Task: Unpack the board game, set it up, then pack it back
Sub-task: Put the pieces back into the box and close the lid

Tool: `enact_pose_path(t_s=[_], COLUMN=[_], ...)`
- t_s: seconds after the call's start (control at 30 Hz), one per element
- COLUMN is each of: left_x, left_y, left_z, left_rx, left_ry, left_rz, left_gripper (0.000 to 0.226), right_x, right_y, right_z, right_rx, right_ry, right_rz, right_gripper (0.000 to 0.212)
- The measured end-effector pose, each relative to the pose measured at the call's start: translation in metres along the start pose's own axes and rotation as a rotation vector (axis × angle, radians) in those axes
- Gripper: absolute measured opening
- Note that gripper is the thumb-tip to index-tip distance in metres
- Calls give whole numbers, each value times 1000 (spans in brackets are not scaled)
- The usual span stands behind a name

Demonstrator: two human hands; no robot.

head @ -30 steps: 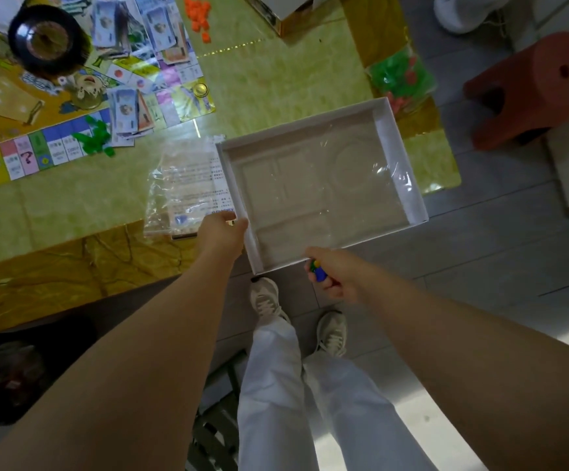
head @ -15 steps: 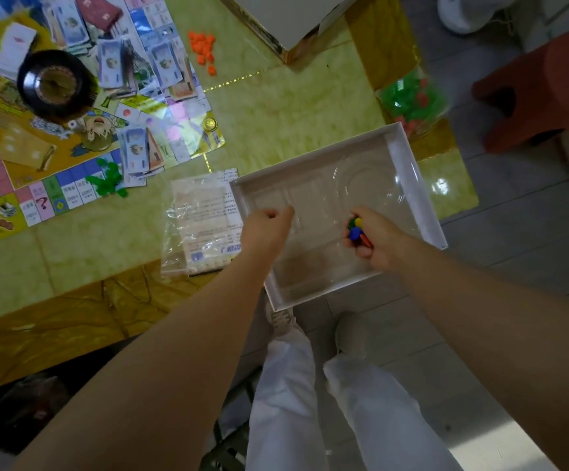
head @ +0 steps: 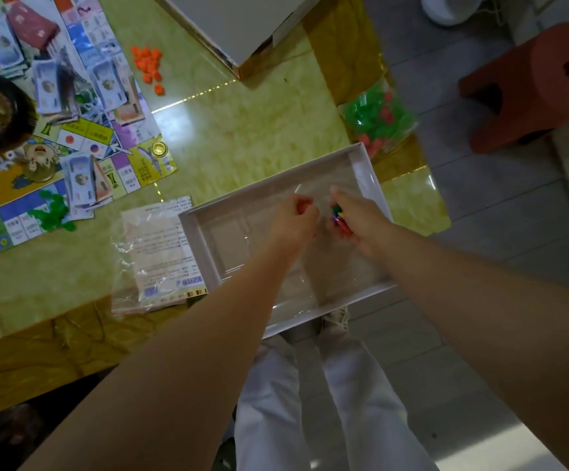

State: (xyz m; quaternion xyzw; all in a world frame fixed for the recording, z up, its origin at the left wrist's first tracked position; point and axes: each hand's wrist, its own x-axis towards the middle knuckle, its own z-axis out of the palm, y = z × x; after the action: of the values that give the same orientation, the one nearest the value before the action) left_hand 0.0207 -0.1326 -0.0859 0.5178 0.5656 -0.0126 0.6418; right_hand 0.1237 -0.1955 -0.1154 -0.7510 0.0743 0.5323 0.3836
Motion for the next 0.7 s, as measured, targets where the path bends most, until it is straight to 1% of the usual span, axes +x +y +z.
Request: enact_pose_path(t_s=[0.07,0.13,0.2,0.27,0.33,0.4,0.5,0.53,0.6,0.7], left_x=[1,2,7,9,10,11,13,13,12,15], left_y=[5,9,10,10,10,7,3,3,5,14], left_z=[6,8,6,5,5,6,4,3,2,3], left_rx=[75,209,322,379,450,512,568,575,583,597], left_ry=[17,9,8,13,37,63,84,98,142,211], left_rz=[51,101,115,117,129,144,155,157,172,242], left_gripper=[26,30,40,39,34,33,31,29,29,29], right_x=[6,7,9,8,8,7,5,3,0,7], right_y=[-2,-6,-8,-13,-14,-14,-13,-16,-28,-52], right_z=[-1,-2,-3,-5,-7,-8,-13,-16,-24,-40], right_rx=[-2,-25,-32,24,59,-17,-197,-221,-167,-114], right_ry=[-26,-39,-55,-71,-87,-78,-24,0,35,122], right_rz=[-25,-44,-63,-54,-37,-41,-158,-206,-278,-354], right_gripper=[32,35,27,23,28,36,39,36,20,17])
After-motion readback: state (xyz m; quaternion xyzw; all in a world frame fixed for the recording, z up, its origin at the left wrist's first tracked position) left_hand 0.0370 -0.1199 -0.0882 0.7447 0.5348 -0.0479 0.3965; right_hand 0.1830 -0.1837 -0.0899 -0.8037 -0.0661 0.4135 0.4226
